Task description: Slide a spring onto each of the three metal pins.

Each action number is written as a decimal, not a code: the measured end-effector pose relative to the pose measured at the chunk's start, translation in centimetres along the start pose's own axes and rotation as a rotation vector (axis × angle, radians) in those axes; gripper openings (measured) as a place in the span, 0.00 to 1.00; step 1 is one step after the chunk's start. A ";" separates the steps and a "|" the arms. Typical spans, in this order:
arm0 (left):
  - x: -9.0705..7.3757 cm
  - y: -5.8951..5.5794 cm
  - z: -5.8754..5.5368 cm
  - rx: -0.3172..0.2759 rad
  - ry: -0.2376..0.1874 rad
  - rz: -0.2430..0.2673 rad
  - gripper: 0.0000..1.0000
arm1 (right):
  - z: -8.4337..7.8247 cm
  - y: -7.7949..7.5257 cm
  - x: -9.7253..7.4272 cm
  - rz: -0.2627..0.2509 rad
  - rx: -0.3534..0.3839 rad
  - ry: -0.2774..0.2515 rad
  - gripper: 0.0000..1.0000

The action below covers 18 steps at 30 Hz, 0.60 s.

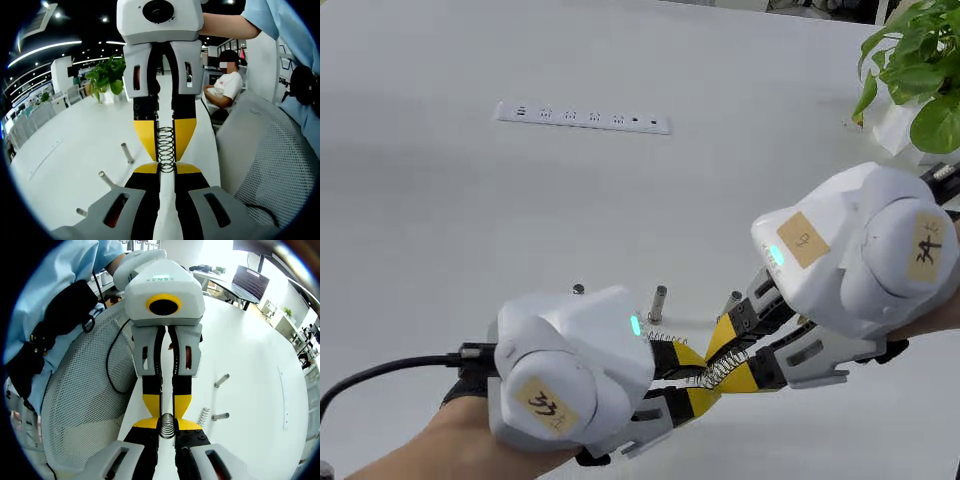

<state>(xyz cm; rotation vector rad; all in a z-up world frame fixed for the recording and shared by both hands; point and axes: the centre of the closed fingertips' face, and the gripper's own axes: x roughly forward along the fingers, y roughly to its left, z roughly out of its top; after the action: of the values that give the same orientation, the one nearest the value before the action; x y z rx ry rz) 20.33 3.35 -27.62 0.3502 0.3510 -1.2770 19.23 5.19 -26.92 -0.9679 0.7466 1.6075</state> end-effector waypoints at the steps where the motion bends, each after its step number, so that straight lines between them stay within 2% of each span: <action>1: 0.0 0.0 0.0 -0.004 -0.001 -0.002 0.06 | -0.1 0.0 0.0 0.004 0.006 0.006 0.08; 10: 0.1 -0.3 0.1 -0.034 -0.019 -0.001 0.07 | -0.2 0.2 -0.1 0.034 0.032 0.036 0.07; 18: -0.5 0.3 0.0 -0.070 -0.037 0.038 0.07 | 0.3 -0.2 -0.1 0.031 0.018 0.035 0.07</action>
<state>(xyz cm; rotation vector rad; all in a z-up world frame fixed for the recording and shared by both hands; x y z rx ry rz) 20.49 3.85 -27.38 0.2721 0.3555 -1.2288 19.35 5.46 -26.72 -0.9784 0.8018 1.6116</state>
